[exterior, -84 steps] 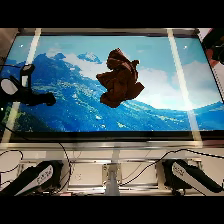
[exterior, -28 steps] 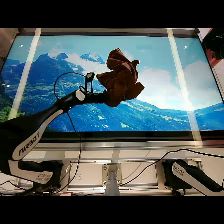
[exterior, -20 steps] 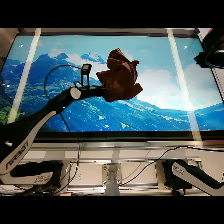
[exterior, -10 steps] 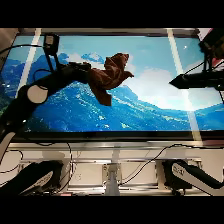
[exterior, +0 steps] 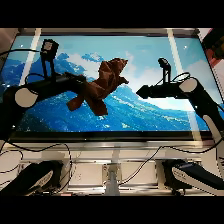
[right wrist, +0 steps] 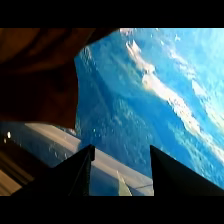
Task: Fold the clothes and pants, and hang the long-sleeved shirts on hangers.
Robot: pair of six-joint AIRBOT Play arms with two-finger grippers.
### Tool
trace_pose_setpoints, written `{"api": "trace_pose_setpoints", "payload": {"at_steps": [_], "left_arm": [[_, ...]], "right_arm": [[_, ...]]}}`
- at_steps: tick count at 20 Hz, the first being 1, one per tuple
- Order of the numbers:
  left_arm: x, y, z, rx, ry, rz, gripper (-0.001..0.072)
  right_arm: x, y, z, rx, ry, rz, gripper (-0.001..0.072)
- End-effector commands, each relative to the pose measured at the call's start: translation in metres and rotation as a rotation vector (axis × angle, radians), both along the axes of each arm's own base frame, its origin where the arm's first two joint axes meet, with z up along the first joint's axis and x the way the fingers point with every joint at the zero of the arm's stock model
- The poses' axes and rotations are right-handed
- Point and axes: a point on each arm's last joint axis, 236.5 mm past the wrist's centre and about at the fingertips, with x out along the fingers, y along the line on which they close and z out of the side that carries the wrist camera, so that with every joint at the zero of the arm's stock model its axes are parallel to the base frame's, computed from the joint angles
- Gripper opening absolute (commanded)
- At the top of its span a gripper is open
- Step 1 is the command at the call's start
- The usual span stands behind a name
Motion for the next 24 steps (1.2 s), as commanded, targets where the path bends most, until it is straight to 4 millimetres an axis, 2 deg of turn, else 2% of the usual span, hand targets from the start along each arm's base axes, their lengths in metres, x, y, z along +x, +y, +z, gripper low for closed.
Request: {"api": "trace_pose_setpoints", "payload": {"at_steps": [1, 2, 4, 5, 7, 10, 14, 16, 19, 22, 24], "left_arm": [[-0.003, 0.048, -0.033, 0.134, 0.124, 0.130, 0.0019], [-0.003, 0.061, -0.039, 0.163, 0.146, 0.162, 0.0019], [-0.002, 0.071, -0.044, 0.176, 0.161, 0.182, 0.0019], [-0.003, 0.071, -0.048, 0.180, 0.169, 0.182, 0.0019], [-0.005, 0.071, -0.060, 0.189, 0.194, 0.180, 0.0019], [-0.006, 0.072, -0.083, 0.204, 0.234, 0.179, 0.0019], [-0.004, 0.072, -0.104, 0.215, 0.265, 0.180, 0.0019], [0.003, 0.070, -0.105, 0.208, 0.247, 0.184, 0.0019], [0.013, 0.068, -0.101, 0.186, 0.210, 0.193, 0.0019], [0.020, 0.060, -0.097, 0.134, 0.192, 0.200, 0.0019], [0.023, 0.058, -0.097, 0.123, 0.186, 0.203, 0.0019]], "right_arm": [[0.050, -0.001, -0.002, 0.083, -0.059, -0.248, 0.0405], [0.058, -0.003, -0.013, 0.091, -0.026, -0.271, 0.0405], [0.070, 0.006, -0.035, 0.096, 0.044, -0.261, 0.0412], [0.078, 0.015, -0.045, 0.123, 0.085, -0.260, 0.0470], [0.096, 0.032, -0.062, 0.181, 0.161, -0.257, 0.0521], [0.125, 0.043, -0.088, 0.242, 0.251, -0.326, 0.0526], [0.149, 0.045, -0.119, 0.276, 0.319, -0.410, 0.0525], [0.159, 0.039, -0.128, 0.294, 0.316, -0.479, 0.0524], [0.172, 0.037, -0.131, 0.338, 0.304, -0.539, 0.0516], [0.174, 0.041, -0.140, 0.376, 0.340, -0.561, 0.0515], [0.175, 0.043, -0.144, 0.377, 0.346, -0.561, 0.0478]]}}
